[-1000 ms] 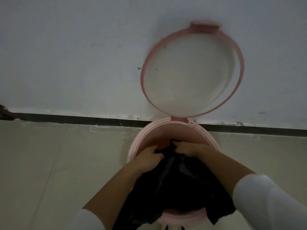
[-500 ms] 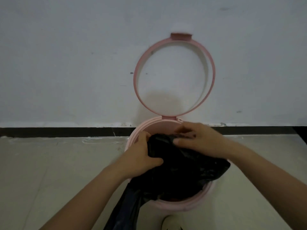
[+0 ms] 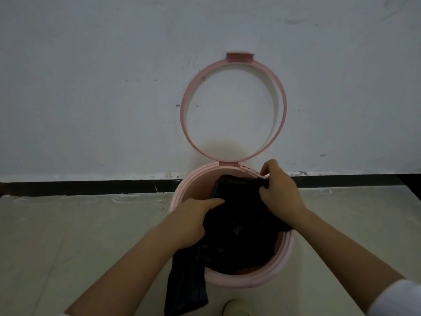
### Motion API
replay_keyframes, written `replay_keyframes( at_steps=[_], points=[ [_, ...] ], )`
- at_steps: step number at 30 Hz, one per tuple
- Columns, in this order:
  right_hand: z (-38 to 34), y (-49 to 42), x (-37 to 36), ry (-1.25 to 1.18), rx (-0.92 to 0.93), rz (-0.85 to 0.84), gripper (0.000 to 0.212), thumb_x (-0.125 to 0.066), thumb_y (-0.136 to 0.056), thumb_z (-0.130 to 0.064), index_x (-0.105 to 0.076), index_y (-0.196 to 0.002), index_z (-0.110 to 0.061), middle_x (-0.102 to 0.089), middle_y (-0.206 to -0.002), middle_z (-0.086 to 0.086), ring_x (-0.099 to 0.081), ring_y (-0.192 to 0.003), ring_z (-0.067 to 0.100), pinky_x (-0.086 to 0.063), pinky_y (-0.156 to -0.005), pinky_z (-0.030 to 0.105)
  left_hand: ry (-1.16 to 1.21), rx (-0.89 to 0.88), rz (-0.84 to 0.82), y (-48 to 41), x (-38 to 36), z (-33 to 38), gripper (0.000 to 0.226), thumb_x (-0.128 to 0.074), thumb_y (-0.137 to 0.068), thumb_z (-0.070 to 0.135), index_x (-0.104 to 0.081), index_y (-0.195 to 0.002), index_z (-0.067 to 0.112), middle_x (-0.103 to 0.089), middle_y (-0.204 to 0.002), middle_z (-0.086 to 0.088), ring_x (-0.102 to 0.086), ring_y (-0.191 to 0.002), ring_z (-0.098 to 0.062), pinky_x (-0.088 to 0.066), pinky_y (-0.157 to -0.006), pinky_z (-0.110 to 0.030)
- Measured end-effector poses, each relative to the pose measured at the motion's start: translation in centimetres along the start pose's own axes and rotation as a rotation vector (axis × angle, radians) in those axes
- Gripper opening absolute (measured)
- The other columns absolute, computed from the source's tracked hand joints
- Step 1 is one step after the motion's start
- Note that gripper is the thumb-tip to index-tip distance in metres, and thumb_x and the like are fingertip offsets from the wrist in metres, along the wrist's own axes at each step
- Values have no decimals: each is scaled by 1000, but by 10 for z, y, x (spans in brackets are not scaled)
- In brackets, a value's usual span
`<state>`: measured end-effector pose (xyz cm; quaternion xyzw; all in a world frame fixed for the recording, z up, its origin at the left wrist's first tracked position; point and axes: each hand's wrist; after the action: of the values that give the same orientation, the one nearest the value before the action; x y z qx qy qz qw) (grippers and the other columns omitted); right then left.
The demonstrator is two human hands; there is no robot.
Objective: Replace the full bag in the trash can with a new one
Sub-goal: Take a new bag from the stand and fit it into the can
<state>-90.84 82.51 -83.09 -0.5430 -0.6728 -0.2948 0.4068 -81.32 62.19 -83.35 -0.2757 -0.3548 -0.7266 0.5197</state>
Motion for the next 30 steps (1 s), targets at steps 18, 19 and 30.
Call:
replay_keyframes(
  at_steps=[18, 19, 30],
  points=[
    [-3, -16, -12, 554, 97, 62, 21, -47, -84, -26, -52, -95, -9, -53, -96, 7, -52, -90, 28, -40, -80, 42, -439, 440, 258, -39, 42, -6, 16, -56, -82, 25, -50, -78, 10, -57, -90, -8, -59, -87, -27, -42, -66, -31],
    [-2, -20, -14, 531, 79, 48, 19, -47, -82, -18, -50, -98, -8, -53, -98, 9, -52, -90, 29, -40, -79, 41, -473, 427, 250, -41, 41, -8, 11, -53, -84, 20, -55, -90, 10, -57, -98, -8, -59, -94, -27, -41, -67, -31],
    [46, -88, -12, -257, -288, -196, 36, -40, -78, 8, -70, -82, -12, -66, -91, 8, -58, -89, 21, -42, -77, 24, 329, 580, 290, -65, 41, -66, 55, -36, -81, -14, -68, -116, 12, -65, -124, -15, -59, -109, -30, -43, -87, -26]
  ],
)
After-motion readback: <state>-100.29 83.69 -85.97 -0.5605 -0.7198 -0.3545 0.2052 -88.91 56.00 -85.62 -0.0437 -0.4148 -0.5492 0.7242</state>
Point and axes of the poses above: each hand's wrist, its own y-axis away from the middle knuckle, its own x-axis out of the back of the hand, z = x × y
